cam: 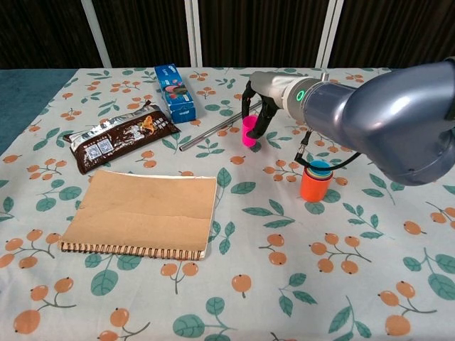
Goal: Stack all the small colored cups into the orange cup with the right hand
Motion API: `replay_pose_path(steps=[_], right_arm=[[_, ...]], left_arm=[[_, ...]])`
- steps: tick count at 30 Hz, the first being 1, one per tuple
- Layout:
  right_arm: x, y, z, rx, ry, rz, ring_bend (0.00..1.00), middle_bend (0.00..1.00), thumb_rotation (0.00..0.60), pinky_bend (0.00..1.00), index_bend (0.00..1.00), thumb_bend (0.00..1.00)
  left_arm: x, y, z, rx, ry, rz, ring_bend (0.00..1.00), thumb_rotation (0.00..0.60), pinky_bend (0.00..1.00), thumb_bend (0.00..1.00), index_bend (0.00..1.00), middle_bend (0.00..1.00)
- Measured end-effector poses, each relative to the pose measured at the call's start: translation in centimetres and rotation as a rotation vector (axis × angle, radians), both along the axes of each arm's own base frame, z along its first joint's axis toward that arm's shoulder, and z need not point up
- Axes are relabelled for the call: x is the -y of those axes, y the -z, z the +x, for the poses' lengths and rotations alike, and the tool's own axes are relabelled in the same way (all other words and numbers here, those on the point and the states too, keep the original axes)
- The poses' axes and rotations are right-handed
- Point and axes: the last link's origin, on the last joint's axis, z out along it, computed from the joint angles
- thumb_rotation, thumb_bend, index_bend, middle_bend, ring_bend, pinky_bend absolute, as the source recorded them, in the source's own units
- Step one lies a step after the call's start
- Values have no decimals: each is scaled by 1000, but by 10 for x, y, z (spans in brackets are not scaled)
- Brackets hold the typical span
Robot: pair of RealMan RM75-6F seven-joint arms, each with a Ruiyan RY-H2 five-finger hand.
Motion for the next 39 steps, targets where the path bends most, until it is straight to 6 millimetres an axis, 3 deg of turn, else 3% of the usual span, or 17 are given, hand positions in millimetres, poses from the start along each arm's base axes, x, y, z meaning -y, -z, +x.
replay_pose_path(steps=[5,11,18,21,28,39], right_arm=[[-7,-18,2,-7,-33,12,97,0,600,202,550,390],[-30,-57,-1,-25,-88,37,98,0,600,202,550,390],[-64,-115,-19,-59,-128,28,98,0,600,202,553,390],[-79,-128,-30,-90,-143,28,98,0,600,202,554,390],[-102,-131,-46,-111,-147,54,97,0,600,202,554,390],[-102,-111,-57,-102,-125,89,97,0,600,202,554,390]], left_arm=[[0,1,0,-3,2,-4,0,600,33,356,133,32],[1,3,1,-4,5,-7,0,600,33,356,133,32],[2,2,2,1,5,0,0,600,35,356,133,32],[1,2,1,3,3,2,0,600,35,356,133,32],[1,3,2,1,6,-2,0,600,35,356,132,32],[2,2,2,-2,6,1,0,600,35,356,133,33]])
